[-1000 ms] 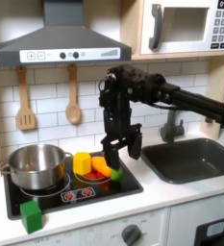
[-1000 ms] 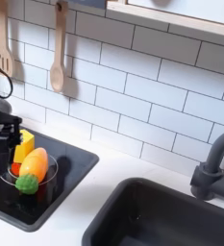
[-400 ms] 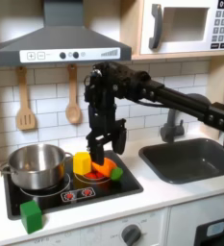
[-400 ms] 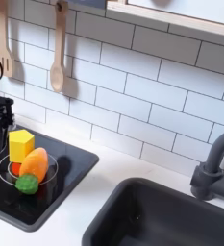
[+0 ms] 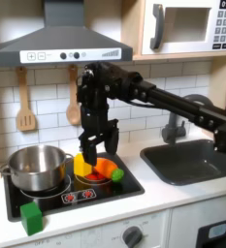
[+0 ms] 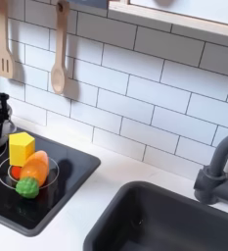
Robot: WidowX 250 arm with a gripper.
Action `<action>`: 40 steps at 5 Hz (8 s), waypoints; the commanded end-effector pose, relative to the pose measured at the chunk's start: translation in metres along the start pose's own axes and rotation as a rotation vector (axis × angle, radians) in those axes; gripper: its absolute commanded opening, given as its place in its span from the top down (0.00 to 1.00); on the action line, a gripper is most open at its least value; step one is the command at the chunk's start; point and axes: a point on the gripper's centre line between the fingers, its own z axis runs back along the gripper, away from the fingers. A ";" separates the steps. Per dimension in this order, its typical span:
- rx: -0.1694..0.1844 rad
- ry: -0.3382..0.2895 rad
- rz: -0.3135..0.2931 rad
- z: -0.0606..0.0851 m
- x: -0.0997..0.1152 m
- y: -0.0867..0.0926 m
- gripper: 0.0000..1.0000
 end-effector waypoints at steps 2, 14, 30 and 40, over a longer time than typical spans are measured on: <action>-0.008 0.002 0.072 0.001 0.033 0.013 0.00; -0.043 -0.235 0.236 -0.019 0.082 0.037 0.00; 0.034 0.048 0.156 -0.073 0.094 -0.012 0.00; 0.016 0.008 0.124 -0.062 0.078 -0.028 0.00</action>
